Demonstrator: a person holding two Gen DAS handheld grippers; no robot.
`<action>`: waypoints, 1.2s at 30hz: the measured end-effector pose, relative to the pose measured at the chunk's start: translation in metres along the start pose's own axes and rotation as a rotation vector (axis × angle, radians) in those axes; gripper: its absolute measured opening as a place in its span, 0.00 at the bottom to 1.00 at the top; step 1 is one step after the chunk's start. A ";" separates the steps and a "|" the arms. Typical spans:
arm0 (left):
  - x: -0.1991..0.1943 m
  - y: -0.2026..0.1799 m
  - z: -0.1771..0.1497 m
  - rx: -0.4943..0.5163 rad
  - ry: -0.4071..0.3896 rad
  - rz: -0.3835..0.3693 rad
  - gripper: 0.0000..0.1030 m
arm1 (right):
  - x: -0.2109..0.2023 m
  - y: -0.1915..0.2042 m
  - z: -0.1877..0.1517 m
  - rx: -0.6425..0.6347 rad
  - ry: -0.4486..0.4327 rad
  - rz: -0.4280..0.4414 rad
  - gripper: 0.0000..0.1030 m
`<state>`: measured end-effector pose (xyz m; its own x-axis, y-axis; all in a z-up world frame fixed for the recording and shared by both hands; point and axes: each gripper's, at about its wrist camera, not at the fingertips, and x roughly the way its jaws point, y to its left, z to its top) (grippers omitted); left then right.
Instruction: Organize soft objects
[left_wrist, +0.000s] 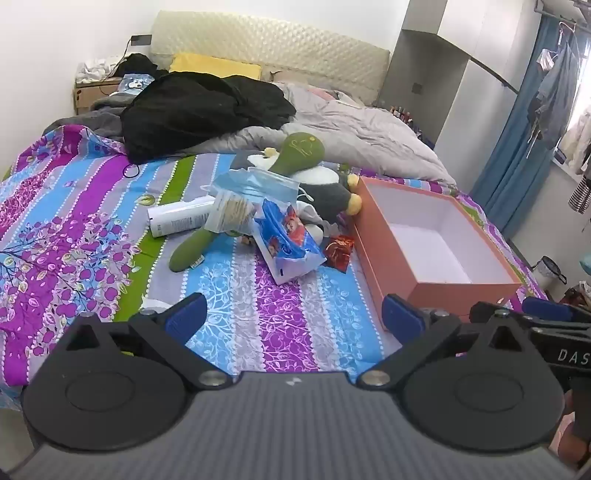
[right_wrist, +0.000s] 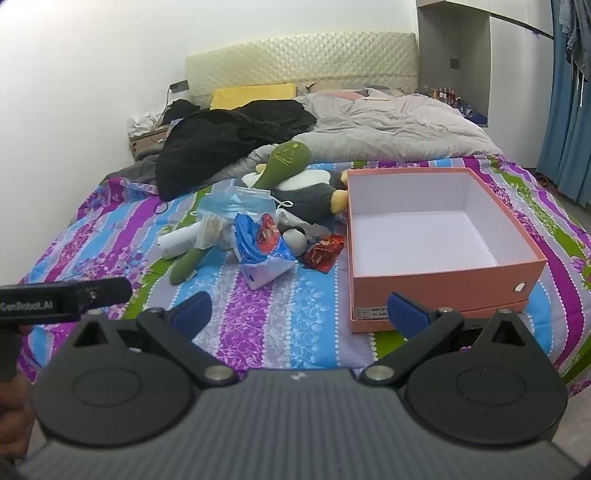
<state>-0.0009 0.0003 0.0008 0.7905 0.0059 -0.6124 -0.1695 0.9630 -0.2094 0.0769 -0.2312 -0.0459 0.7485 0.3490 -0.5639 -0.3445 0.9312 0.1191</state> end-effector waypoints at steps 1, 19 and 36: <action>-0.001 0.000 0.000 0.003 -0.004 0.001 0.99 | 0.000 0.000 -0.001 0.001 -0.005 -0.006 1.00; -0.008 -0.006 0.002 0.034 0.006 -0.003 0.99 | -0.002 0.002 0.000 -0.002 0.017 -0.028 1.00; -0.017 -0.007 0.002 0.039 -0.015 -0.009 0.99 | -0.009 0.001 -0.001 0.012 0.001 -0.033 1.00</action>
<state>-0.0118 -0.0061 0.0142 0.8005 0.0014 -0.5993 -0.1399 0.9728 -0.1846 0.0697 -0.2334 -0.0414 0.7591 0.3179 -0.5681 -0.3127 0.9435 0.1101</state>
